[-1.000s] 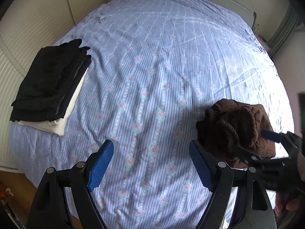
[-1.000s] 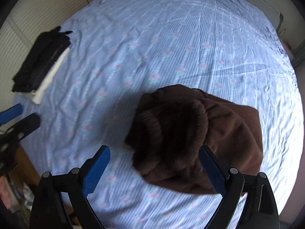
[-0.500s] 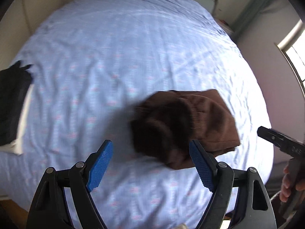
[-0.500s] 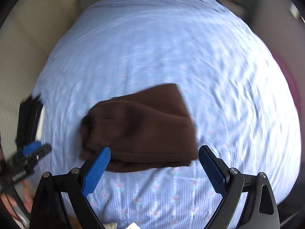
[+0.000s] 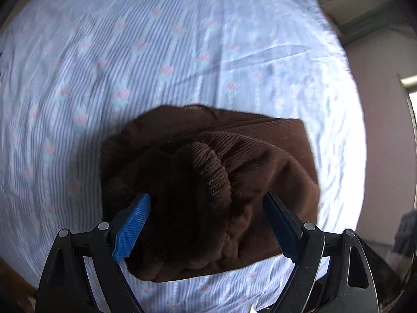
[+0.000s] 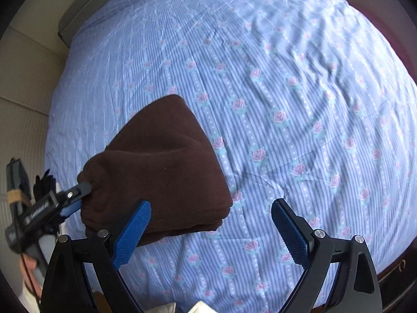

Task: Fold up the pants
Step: 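Grasp the brown bundle's folded edge with the left tool and lift it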

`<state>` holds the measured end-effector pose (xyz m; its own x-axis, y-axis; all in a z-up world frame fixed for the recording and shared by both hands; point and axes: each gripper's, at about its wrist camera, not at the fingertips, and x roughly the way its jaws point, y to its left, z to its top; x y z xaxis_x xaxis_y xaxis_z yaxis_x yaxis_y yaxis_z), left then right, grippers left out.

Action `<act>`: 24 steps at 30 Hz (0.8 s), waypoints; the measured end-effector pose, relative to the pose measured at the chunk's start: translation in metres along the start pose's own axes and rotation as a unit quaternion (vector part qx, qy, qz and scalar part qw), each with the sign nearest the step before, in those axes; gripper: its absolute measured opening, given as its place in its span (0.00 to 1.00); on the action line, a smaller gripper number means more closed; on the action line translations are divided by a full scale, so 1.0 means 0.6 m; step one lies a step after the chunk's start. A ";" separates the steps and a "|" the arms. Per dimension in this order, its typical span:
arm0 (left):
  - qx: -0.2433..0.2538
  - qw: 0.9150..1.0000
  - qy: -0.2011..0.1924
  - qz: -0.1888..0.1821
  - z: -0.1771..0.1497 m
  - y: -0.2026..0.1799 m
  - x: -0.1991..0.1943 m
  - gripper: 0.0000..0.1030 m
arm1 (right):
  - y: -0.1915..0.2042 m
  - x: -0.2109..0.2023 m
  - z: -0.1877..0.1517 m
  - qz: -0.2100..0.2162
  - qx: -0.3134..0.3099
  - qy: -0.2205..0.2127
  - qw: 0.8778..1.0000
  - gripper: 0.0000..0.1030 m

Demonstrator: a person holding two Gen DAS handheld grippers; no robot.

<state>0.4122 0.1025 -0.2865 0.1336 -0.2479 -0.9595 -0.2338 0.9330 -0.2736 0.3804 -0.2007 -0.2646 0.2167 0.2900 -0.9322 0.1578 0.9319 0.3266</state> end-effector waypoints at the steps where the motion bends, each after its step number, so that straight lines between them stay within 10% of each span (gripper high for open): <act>1: -0.001 1.000 0.003 0.007 0.001 -0.002 0.006 0.83 | -0.002 0.006 0.001 0.003 -0.006 0.004 1.000 0.92; 8: -0.005 1.000 -0.013 0.006 -0.014 -0.008 -0.008 0.24 | -0.013 0.029 -0.005 0.011 -0.039 0.030 0.999 0.92; 11: -0.033 0.998 -0.042 -0.042 -0.028 0.007 -0.062 0.24 | -0.019 0.022 -0.015 0.015 -0.042 0.042 0.998 0.92; 24: -0.074 0.996 -0.044 -0.011 -0.079 0.106 -0.081 0.35 | 0.048 0.076 -0.064 -0.003 -0.146 0.085 0.986 0.92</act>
<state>0.3455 0.1617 -0.2604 0.2232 -0.2380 -0.9453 -0.3681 0.8774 -0.3078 0.3580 -0.1524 -0.3038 0.0481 0.2940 -0.9546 -0.1309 0.9493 0.2858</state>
